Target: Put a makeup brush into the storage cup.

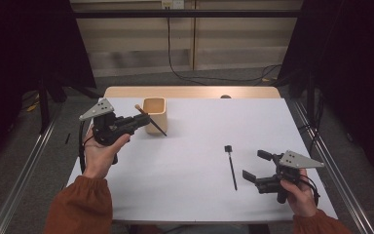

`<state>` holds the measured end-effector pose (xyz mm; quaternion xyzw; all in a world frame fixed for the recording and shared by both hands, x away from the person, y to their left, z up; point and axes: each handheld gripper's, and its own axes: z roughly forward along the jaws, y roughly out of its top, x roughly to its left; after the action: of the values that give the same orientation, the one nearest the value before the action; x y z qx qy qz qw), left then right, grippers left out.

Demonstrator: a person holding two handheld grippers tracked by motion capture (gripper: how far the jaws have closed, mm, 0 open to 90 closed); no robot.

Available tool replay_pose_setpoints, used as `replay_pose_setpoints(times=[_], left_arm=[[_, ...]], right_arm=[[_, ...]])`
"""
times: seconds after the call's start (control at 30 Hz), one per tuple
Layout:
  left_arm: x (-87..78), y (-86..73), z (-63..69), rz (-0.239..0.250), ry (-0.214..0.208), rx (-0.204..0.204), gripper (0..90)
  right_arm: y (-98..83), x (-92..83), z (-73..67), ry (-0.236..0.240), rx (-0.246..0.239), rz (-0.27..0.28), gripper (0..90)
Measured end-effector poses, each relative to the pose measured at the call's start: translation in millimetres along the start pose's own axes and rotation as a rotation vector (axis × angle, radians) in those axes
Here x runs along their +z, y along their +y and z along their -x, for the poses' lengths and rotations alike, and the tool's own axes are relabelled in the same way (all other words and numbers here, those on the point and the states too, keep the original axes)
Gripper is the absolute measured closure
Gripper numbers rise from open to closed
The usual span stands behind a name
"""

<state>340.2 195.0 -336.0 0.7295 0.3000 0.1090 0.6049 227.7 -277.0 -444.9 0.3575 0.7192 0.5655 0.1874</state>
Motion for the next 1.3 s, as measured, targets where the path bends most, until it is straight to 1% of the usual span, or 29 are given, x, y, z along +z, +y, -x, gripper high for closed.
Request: replay_pose_setpoints(times=[0.07,0.13,0.23,0.4,0.5,0.53,0.67,0.7,0.83,0.9,0.97,1.0,1.17,1.23,1.3], left_arm=[[-0.9,2.5,-0.3,-0.001,0.006,0.009,83.7],[-1.9,3.2,-1.1,0.006,0.008,0.008,83.7],[-2.0,3.8,-3.1,0.003,0.017,0.008,83.7],[3.1,7.1,-8.7,0.004,0.035,0.007,83.7],[5.6,13.2,-12.9,0.011,0.053,0.003,83.7],[6.1,15.8,-14.6,0.018,0.052,-0.004,83.7],[8.6,25.9,-20.6,0.032,0.072,-0.010,83.7],[9.1,27.9,-22.1,0.030,0.074,-0.005,83.7],[12.4,33.8,-27.0,0.027,0.089,-0.009,83.7],[14.9,35.7,-28.4,0.011,0.114,-0.007,83.7],[16.7,37.0,-31.4,0.015,0.116,-0.019,83.7],[17.7,37.8,-32.8,0.012,0.130,-0.011,83.7],[21.7,41.7,-41.6,0.009,0.160,-0.015,83.7],[24.9,43.0,-45.1,-0.005,0.184,-0.009,83.7],[27.4,42.6,-48.2,-0.011,0.200,-0.009,83.7]], right_arm=[[0.4,-0.6,0.3,-0.001,0.003,0.006,3.6],[0.6,-1.1,0.6,-0.008,0.004,0.010,3.6],[1.5,-1.8,0.4,-0.004,-0.001,0.012,3.6],[1.7,-2.0,-0.1,0.000,-0.002,0.015,3.2],[1.6,-1.6,-0.1,0.003,-0.001,0.011,2.2],[1.5,-1.6,0.0,0.003,0.000,0.011,1.9],[1.2,-1.2,-0.1,0.007,0.003,0.007,1.4],[1.2,-1.1,-0.2,0.009,0.002,0.007,1.5],[1.6,-1.4,0.4,0.010,-0.001,0.006,1.2],[1.7,-1.6,0.8,0.008,0.000,0.007,1.2],[1.7,-1.6,0.7,0.010,0.001,0.006,1.0],[1.6,-1.4,0.7,0.011,-0.001,0.005,1.0],[1.0,-0.2,0.2,0.023,0.002,-0.001,0.9],[1.0,-0.1,0.6,0.024,0.003,-0.003,1.0],[0.5,0.2,1.0,0.020,-0.003,-0.010,1.1]])
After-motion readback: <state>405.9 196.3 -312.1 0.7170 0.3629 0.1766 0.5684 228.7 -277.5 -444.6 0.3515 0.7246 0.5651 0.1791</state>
